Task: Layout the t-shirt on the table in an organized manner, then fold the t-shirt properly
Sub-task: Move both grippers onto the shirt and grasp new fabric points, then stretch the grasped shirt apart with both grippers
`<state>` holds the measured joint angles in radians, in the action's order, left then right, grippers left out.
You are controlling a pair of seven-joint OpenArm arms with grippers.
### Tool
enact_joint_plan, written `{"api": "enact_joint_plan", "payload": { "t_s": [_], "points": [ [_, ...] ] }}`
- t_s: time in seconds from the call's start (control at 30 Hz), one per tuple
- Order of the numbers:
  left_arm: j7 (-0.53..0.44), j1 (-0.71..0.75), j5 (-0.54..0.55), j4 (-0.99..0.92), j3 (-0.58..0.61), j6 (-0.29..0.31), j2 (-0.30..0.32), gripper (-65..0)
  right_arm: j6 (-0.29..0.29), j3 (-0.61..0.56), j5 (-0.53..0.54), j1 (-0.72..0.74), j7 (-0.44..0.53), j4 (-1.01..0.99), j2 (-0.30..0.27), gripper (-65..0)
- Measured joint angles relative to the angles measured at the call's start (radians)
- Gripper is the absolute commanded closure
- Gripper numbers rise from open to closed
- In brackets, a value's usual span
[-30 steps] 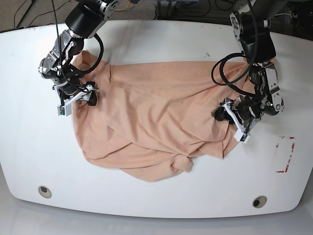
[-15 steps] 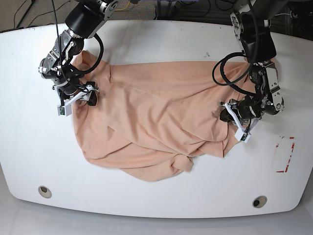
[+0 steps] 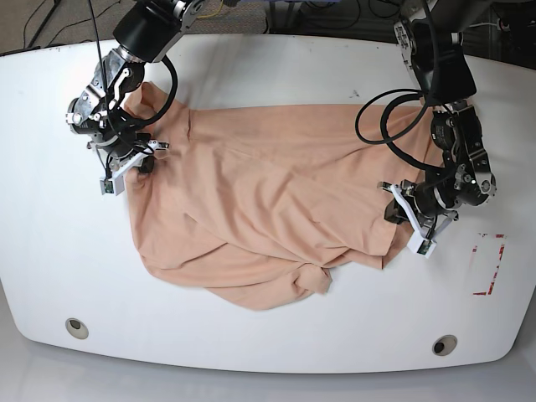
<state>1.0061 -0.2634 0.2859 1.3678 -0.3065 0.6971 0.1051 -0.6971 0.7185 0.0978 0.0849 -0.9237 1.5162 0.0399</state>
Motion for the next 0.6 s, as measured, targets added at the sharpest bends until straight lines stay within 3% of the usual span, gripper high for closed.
{"api": "enact_joint_plan", "payload": {
  "t_s": [0.6],
  "points": [
    [0.161, 0.032, 0.003, 0.317, -0.007, 0.000, -0.011, 0.0, -0.002, 0.000, 0.003, -0.053, -0.184, 0.351, 0.012, 0.0]
  ]
}}
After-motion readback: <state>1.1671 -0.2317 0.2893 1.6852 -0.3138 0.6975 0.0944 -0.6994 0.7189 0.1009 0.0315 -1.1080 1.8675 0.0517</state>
